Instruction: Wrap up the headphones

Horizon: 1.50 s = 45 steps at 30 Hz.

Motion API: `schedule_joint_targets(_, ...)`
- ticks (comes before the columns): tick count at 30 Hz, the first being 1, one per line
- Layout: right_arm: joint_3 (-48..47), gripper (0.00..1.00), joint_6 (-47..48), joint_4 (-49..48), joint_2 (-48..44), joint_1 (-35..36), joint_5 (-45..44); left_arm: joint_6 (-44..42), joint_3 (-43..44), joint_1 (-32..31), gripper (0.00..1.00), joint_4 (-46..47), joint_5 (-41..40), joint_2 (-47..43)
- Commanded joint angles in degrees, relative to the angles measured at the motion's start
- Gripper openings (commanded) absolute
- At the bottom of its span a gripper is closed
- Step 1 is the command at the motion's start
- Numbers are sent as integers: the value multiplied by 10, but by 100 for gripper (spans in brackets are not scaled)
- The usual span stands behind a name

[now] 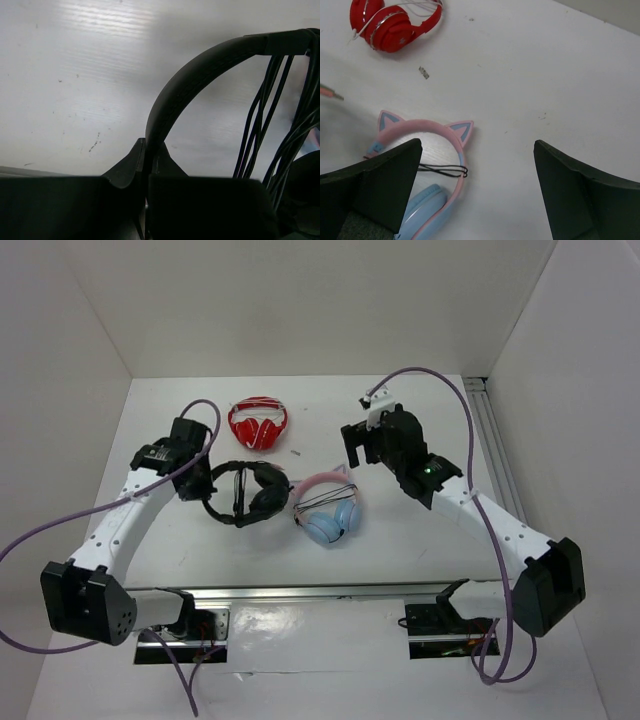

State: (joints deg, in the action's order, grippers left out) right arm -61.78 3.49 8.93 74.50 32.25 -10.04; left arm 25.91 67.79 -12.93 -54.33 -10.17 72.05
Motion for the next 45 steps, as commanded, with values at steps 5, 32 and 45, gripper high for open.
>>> schedule_joint_targets(5,81,100,-64,-73,-102,40,6,52,-124,84,0,140,-18,9)
schedule_joint_targets(32,12,100,-154,34,-230,256,-103,135,-120,32,100,77,-55,-46)
schedule_joint_targets(45,-52,100,-266,297,-326,267,-103,51,3,26,100,-16,1,-385)
